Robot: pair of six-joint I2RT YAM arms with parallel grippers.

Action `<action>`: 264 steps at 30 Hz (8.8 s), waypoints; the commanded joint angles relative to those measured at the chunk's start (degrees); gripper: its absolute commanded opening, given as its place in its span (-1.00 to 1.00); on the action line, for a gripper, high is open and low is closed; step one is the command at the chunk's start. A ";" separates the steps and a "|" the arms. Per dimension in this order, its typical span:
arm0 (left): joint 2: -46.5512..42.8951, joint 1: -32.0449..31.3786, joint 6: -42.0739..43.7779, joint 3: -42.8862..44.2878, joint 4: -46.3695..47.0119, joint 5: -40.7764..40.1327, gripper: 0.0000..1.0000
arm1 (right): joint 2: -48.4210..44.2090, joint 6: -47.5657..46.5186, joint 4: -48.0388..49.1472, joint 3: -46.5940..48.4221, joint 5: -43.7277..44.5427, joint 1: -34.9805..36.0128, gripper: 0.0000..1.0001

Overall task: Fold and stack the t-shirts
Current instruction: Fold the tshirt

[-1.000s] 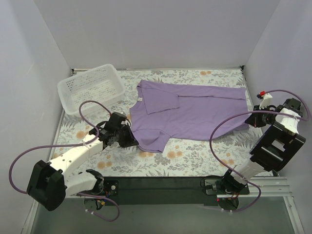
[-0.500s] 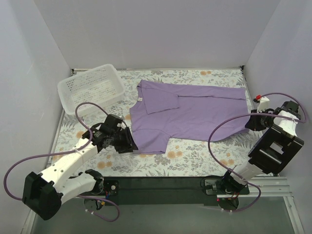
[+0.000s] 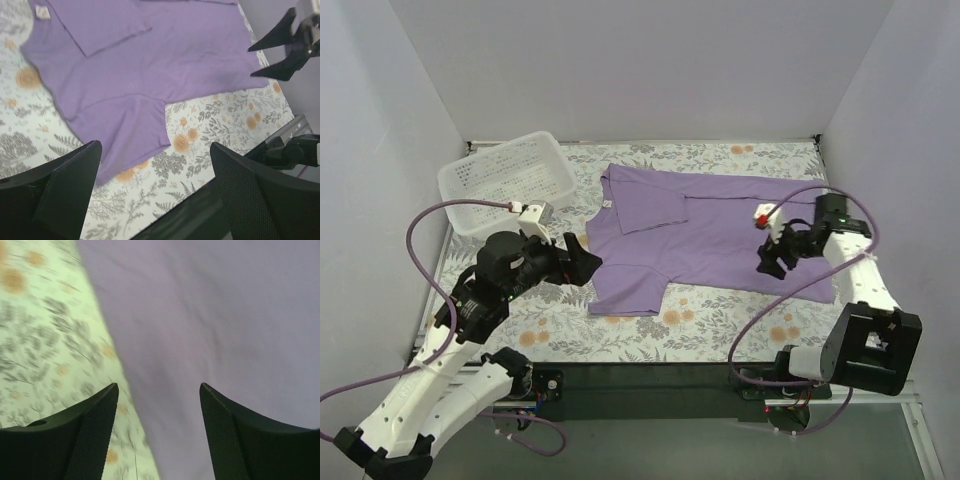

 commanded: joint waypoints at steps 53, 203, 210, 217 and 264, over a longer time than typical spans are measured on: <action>0.09 -2.02 63.59 -23.52 15.20 32.92 0.11 | 18.49 22.20 26.26 3.64 -10.14 55.18 -0.97; 50.44 10.63 62.36 9.42 2.57 63.41 -1.00 | 31.84 32.39 20.46 22.71 8.58 48.41 -0.87; 53.44 11.95 63.24 12.42 0.88 65.09 -1.00 | 32.99 35.65 20.64 24.38 8.41 46.48 -0.80; 50.11 12.04 62.10 9.53 3.07 58.17 -1.00 | 26.94 30.40 19.41 18.68 -4.49 44.55 -0.96; 15.38 6.33 58.93 -16.58 23.03 32.22 -1.00 | 0.21 -34.48 3.83 -10.68 26.95 -22.78 0.18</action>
